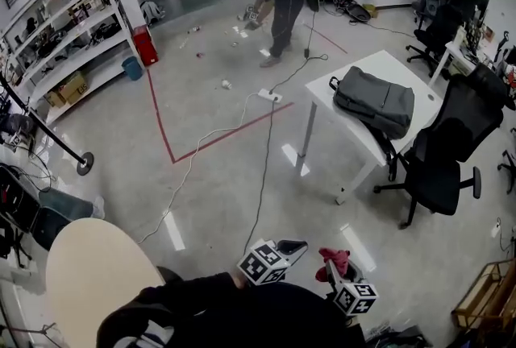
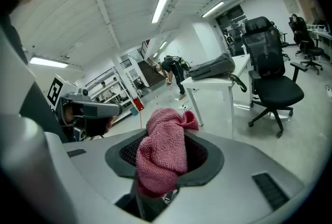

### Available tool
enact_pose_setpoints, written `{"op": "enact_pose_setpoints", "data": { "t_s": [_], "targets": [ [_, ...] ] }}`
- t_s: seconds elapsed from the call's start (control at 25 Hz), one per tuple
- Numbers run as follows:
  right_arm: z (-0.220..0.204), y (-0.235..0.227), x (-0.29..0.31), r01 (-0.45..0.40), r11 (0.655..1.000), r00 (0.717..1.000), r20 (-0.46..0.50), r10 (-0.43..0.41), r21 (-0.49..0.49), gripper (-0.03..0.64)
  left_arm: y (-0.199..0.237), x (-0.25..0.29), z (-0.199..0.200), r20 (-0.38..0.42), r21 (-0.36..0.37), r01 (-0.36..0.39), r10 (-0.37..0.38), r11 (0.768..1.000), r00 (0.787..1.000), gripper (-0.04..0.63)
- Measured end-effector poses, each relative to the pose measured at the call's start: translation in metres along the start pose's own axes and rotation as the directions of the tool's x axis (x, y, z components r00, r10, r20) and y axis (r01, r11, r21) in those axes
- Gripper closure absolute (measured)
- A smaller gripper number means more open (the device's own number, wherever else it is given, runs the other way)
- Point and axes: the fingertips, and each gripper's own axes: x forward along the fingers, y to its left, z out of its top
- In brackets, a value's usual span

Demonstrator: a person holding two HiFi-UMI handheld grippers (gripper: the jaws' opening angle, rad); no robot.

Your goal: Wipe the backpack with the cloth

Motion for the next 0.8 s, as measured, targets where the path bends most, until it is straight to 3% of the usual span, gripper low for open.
{"op": "enact_pose_setpoints", "data": {
  "t_s": [0.56, 0.8],
  "targets": [
    [-0.025, -0.081, -0.083, 0.054, 0.995, 0.998, 0.016, -0.055, 0.078, 0.456, -0.089, 0.071, -0.019, -0.034, 0.002, 0.042, -0.042, 0.999, 0.999, 0.571],
    [-0.037, -0.09, -0.074, 0.008, 0.995, 0.999, -0.035, -0.005, 0.096, 0.456, -0.083, 0.075, -0.024, -0.034, -0.069, -0.012, 0.009, 0.998, 0.999, 0.571]
  ]
}}
